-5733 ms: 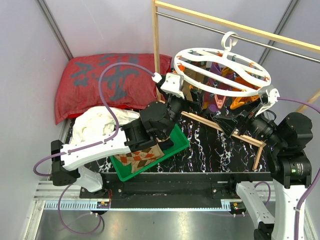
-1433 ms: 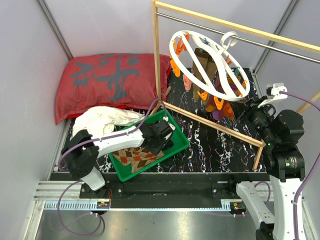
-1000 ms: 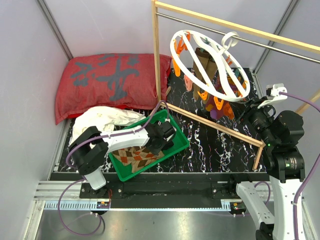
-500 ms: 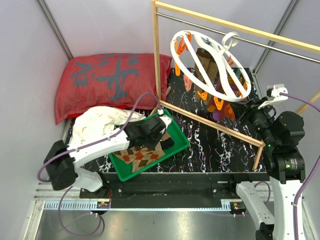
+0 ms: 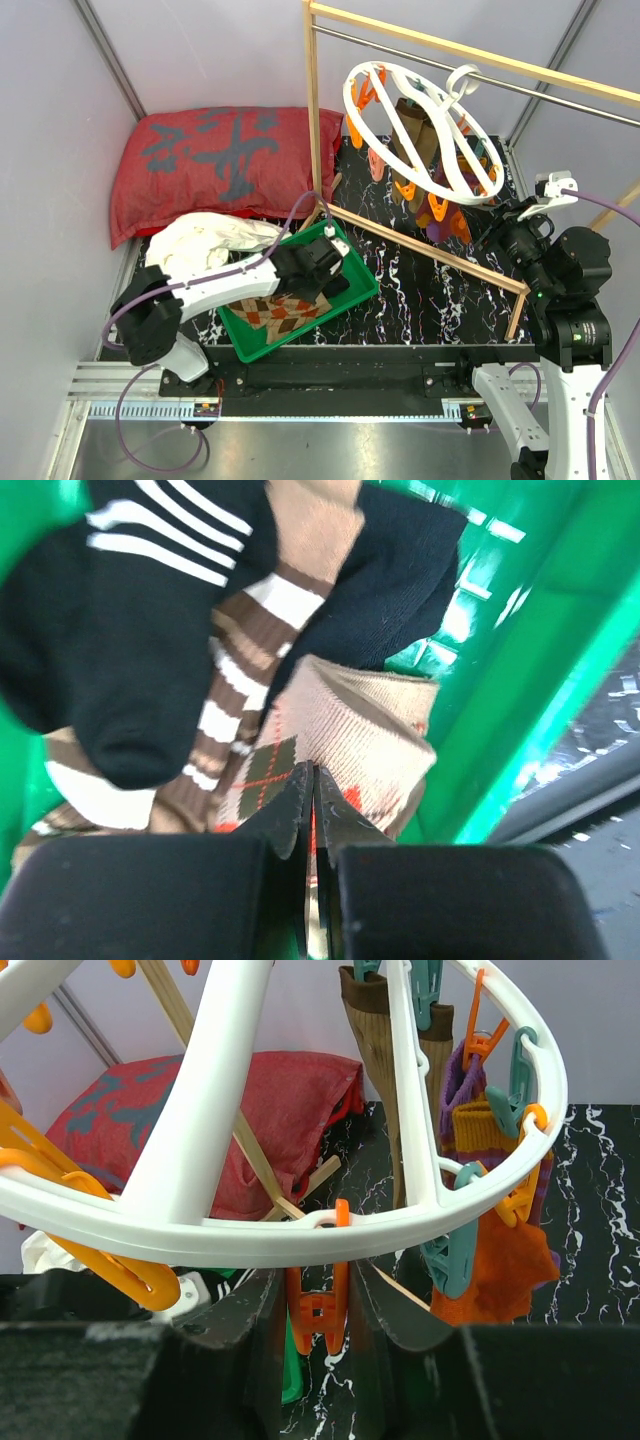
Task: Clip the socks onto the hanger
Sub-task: Pick up the sock from the bin.
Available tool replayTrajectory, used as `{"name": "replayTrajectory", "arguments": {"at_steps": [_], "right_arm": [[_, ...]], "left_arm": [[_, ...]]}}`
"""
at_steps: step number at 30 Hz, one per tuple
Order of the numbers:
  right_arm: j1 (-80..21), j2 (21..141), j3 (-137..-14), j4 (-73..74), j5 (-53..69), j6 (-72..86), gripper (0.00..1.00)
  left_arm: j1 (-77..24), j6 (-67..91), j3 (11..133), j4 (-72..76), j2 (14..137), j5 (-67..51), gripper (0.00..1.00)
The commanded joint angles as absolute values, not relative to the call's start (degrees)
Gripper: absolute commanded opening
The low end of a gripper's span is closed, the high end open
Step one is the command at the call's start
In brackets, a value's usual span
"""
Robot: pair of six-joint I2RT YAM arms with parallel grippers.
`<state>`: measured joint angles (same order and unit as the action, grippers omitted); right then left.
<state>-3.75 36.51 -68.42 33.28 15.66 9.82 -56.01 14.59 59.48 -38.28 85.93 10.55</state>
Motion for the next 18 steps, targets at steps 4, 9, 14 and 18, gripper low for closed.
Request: {"name": "replayTrajectory", "arguments": {"at_steps": [4,9,14,18], "right_arm": [[-3.96,35.86,-68.47,36.21,16.17,8.79,0.04],[-3.96,35.68,-68.38,36.38,16.17,8.61,0.04],[-3.96,35.51,-68.29,36.30,16.26,8.61,0.04],[-4.04,35.60,-68.20,36.30,16.35,8.53,0.04]], "left_arm": [[-56.69,14.06,59.41,-36.39,89.91,8.88,0.02],[-58.27,13.97,61.08,-37.88,91.93,9.31,0.20],[-60.64,14.32,62.22,-40.86,94.04,11.33,0.32],[-61.00,14.77,62.75,-42.10,95.45,14.76,0.37]]}}
